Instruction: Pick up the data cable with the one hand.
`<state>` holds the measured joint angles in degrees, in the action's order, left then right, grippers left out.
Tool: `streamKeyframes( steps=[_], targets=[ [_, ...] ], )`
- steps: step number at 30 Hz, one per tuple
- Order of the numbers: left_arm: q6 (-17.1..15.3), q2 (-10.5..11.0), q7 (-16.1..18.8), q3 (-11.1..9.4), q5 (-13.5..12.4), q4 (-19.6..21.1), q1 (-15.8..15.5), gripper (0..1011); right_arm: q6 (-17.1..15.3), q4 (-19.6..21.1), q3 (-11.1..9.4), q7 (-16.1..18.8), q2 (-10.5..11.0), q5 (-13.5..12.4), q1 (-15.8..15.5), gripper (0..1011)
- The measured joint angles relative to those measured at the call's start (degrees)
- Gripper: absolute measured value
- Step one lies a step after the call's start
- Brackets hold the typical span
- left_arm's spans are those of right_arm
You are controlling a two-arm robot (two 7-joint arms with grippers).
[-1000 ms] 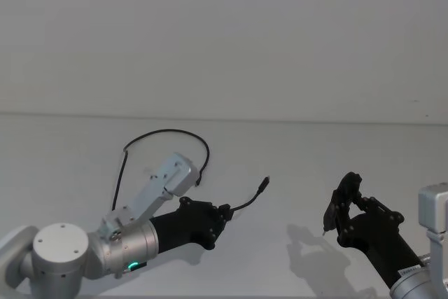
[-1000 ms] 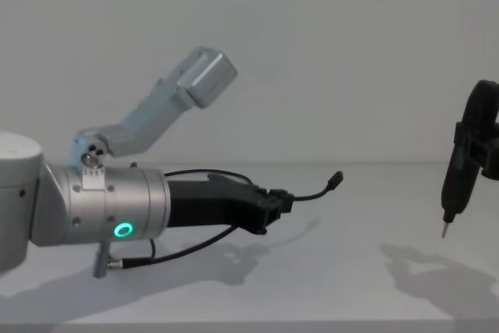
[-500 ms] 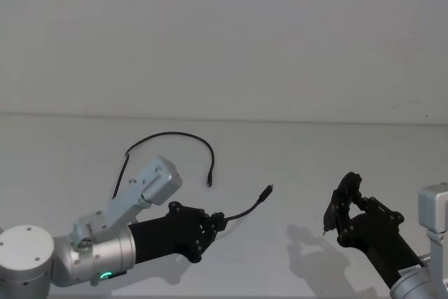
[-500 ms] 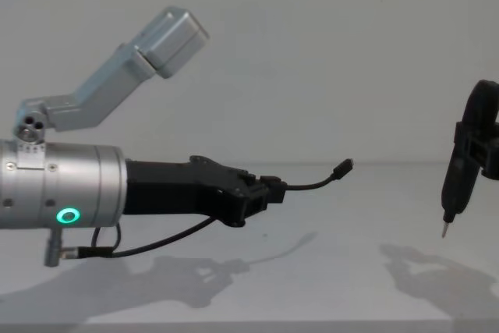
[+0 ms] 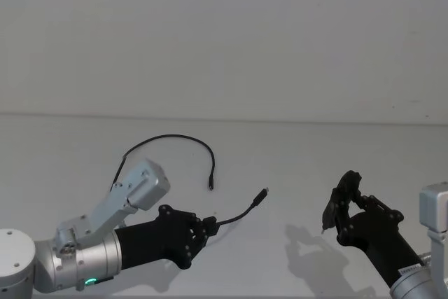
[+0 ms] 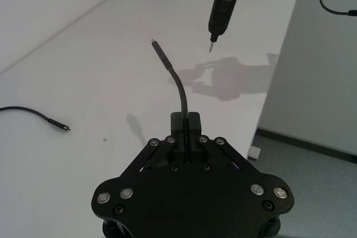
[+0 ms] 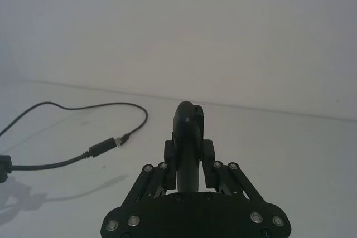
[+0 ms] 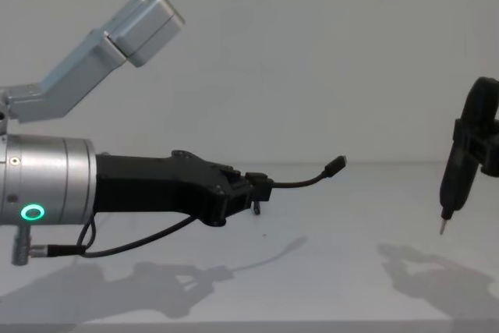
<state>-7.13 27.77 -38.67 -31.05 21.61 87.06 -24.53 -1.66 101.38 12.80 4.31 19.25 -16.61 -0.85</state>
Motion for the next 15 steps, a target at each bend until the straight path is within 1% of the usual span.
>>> streamKeyframes(
  steps=[5, 11, 12, 15],
  targets=[
    [-0.06, 0.49, -0.03, 0.11, 0.18, 0.65, 0.30, 51, 0.43, 0.32, -0.24, 1.19, -0.18, -0.96, 0.14, 269],
    [-0.12, 0.91, -0.07, 0.21, 0.34, 1.22, 0.58, 51, 0.56, 1.02, -0.81, 3.03, -0.88, -3.36, 0.83, 269],
    [-0.13, 1.00, -0.09, 0.23, 0.38, 1.33, 0.64, 51, 0.48, 1.26, -0.97, 3.53, -1.12, -4.17, 1.06, 269],
    [-0.16, 1.12, -0.11, 0.25, 0.42, 1.50, 0.72, 51, 0.14, 1.68, -1.24, 4.31, -1.63, -5.52, 1.58, 269]
  ],
)
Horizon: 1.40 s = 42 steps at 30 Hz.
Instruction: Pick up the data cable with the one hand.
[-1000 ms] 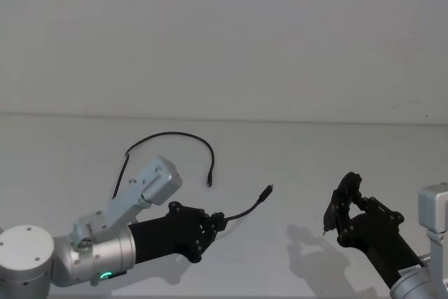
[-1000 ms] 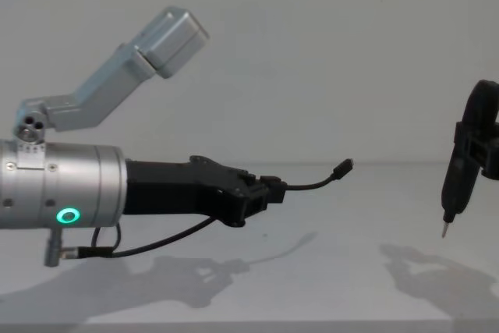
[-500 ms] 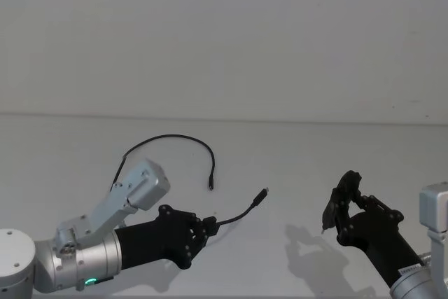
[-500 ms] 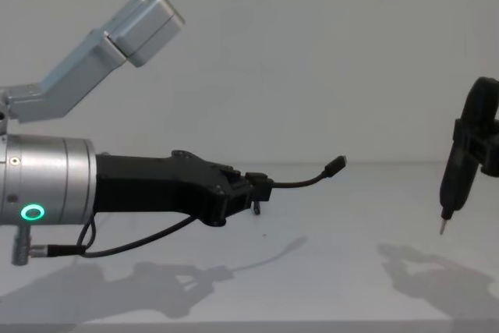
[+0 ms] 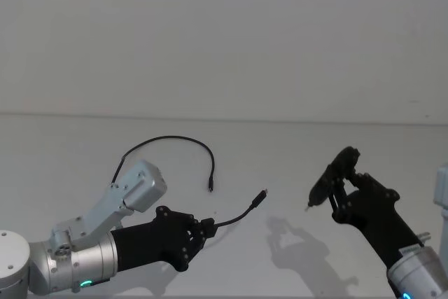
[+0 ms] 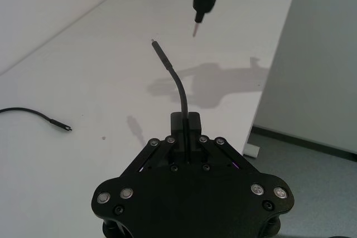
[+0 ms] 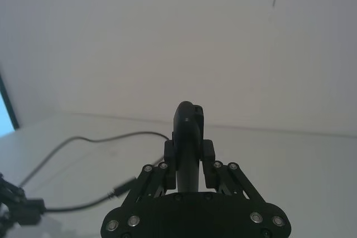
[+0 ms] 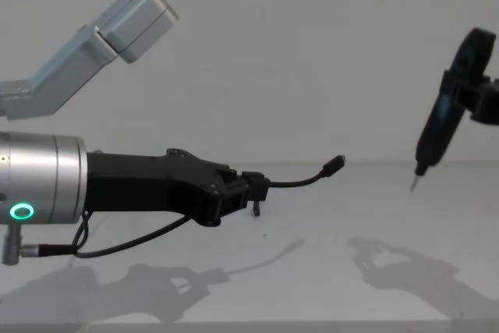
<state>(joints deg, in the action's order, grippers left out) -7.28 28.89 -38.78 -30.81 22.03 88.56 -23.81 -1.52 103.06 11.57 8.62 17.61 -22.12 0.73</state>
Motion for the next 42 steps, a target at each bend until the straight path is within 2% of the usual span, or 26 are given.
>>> streamKeyframes(
  steps=[9, 16, 42],
  targets=[
    [-0.05, 0.24, -0.01, 0.05, 0.08, 0.29, 0.16, 51, -1.07, 0.62, -0.27, 1.02, -1.94, -3.57, 1.88, 269],
    [-0.06, 0.36, -0.01, 0.09, 0.13, 0.45, 0.21, 51, -1.62, 0.37, 0.08, 1.03, -3.03, -4.91, 3.17, 269],
    [-0.05, 0.47, 0.00, 0.09, 0.15, 0.59, 0.29, 51, -1.98, -1.14, 1.54, 0.94, -4.99, -4.60, 4.19, 269]
  ],
)
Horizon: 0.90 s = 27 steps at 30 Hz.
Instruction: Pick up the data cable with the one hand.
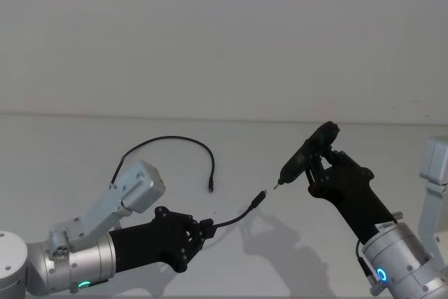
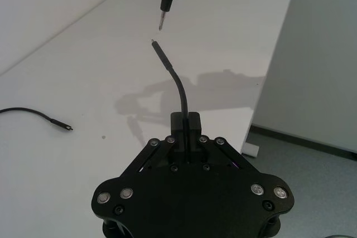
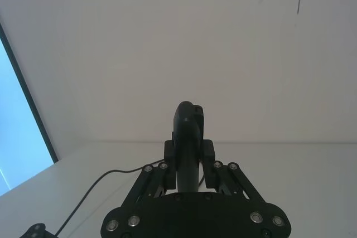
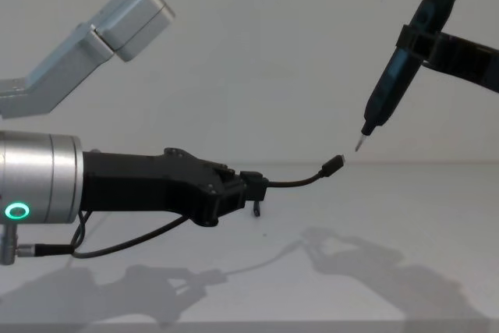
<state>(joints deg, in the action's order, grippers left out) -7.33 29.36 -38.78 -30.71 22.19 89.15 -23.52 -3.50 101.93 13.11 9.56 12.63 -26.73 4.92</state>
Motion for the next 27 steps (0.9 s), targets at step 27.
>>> streamKeyframes(
  steps=[27],
  targets=[
    [0.00, 0.00, 0.00, 0.00, -0.01, 0.00, 0.00, 51, -0.53, -0.69, 0.73, 0.54, -0.32, -1.57, 0.39, 269]
  ],
)
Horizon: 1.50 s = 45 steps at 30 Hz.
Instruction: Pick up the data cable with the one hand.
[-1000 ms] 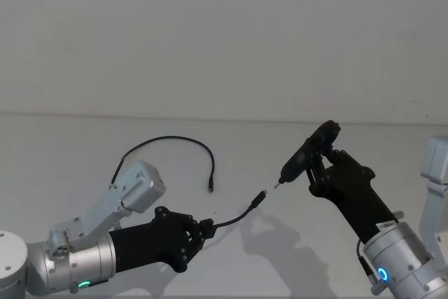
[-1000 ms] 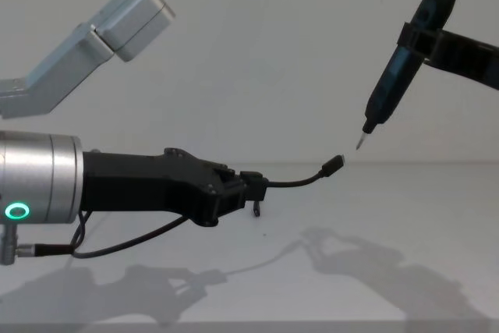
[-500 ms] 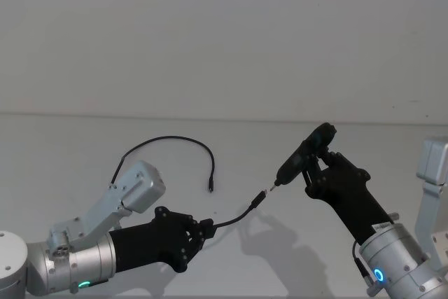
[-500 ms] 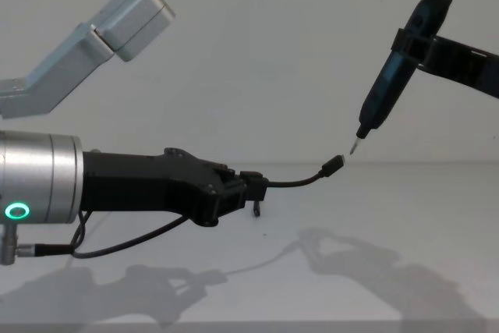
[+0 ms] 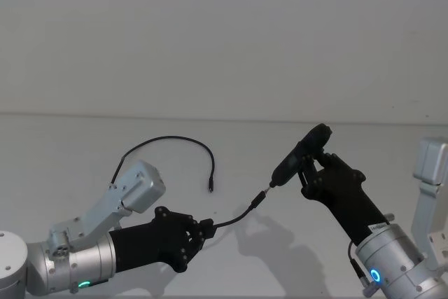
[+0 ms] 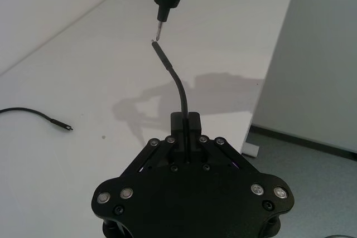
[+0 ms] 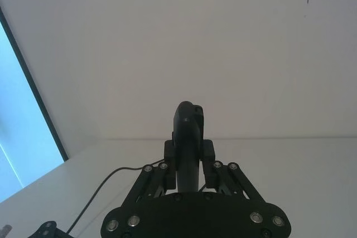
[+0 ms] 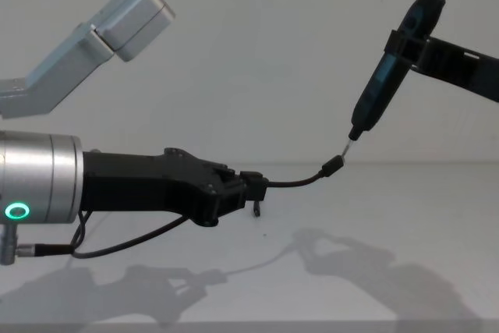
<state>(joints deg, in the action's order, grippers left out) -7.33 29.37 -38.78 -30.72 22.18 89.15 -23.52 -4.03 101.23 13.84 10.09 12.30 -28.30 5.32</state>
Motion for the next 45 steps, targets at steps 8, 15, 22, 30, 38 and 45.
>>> streamKeyframes(
  steps=[8, 15, 22, 30, 38, 45],
  targets=[
    [0.00, 0.00, 0.00, 0.00, 0.00, 0.00, 0.00, 51, 0.15, -0.33, 0.31, 0.09, 0.07, -0.04, 0.24, 269],
    [0.00, 0.00, 0.00, 0.00, 0.00, -0.01, 0.00, 51, 0.29, -0.73, 0.40, 0.12, 0.04, -0.01, 0.48, 269],
    [0.00, 0.00, 0.00, 0.00, 0.00, -0.01, 0.00, 51, 0.33, -1.11, 0.35, 0.07, -0.09, 0.04, 0.71, 269],
    [0.00, 0.00, 0.00, 0.00, 0.00, 0.00, 0.00, 51, 0.40, -1.55, 0.29, 0.01, -0.27, 0.11, 0.99, 269],
    [0.00, -0.01, 0.00, 0.00, 0.00, 0.00, 0.00, 51, 0.61, -2.08, 0.32, 0.03, -0.40, 0.40, 1.33, 269],
    [0.00, -0.01, 0.00, 0.00, 0.00, -0.01, 0.00, 51, 0.85, -2.19, 0.46, 0.46, -0.19, 0.87, 1.37, 269]
  ],
)
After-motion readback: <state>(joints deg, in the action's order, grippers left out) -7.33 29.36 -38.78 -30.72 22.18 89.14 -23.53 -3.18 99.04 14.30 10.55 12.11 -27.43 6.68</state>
